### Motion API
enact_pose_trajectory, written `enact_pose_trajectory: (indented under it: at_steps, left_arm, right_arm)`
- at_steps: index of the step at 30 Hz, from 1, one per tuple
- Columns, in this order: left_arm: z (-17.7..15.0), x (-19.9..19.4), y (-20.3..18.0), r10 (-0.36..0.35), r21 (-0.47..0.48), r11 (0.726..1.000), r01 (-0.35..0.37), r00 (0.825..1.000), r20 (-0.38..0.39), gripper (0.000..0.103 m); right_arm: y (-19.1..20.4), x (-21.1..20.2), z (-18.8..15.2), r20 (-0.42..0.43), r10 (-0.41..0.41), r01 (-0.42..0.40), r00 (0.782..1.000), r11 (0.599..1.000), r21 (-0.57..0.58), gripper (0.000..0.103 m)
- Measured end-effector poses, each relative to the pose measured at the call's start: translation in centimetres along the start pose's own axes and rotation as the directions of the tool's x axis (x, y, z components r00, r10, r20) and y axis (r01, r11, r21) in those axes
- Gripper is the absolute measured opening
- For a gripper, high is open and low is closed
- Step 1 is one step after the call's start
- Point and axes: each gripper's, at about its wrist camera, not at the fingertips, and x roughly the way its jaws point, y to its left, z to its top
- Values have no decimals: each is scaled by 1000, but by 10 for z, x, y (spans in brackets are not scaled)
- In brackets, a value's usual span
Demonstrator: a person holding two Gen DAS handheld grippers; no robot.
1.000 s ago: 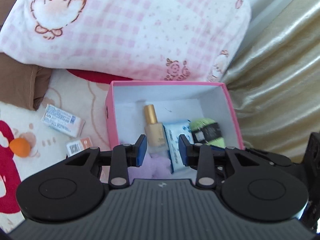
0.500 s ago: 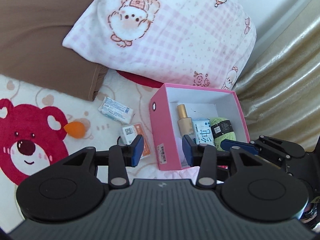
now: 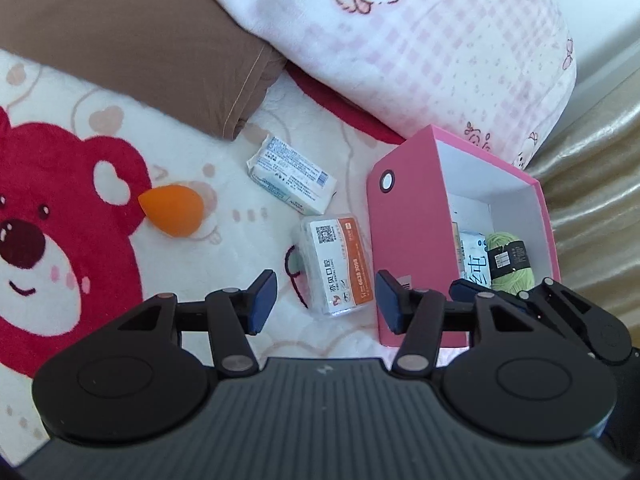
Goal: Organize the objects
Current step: 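Move the left tool toward the clear dental-floss box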
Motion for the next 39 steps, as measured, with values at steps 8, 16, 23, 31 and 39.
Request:
enact_pose_trajectory:
  at_steps: [8, 16, 23, 31, 39]
  left_arm:
    - [-12, 43, 23, -141, -81, 987, 140, 990, -12, 51]
    - [-4, 80, 30, -121, -62, 991, 120, 993, -10, 33]
    - [25, 89, 29, -134, -25, 991, 135, 991, 18, 28]
    - [29, 106, 23, -151, 46, 988, 149, 988, 27, 28]
    - [21, 101, 23, -158, 105, 981, 160, 987, -29, 30]
  right_arm:
    - [27, 43, -17, -28, -147, 143, 989, 983, -116, 78]
    - [37, 68, -34, -64, -270, 259, 961, 956, -139, 78]
    - [43, 55, -46, -33, -218, 216, 975, 975, -47, 76]
    - [34, 71, -58, -105, -100, 118, 989, 977, 177, 58]
    - [27, 84, -74, -78, -196, 210, 977, 942, 262, 71]
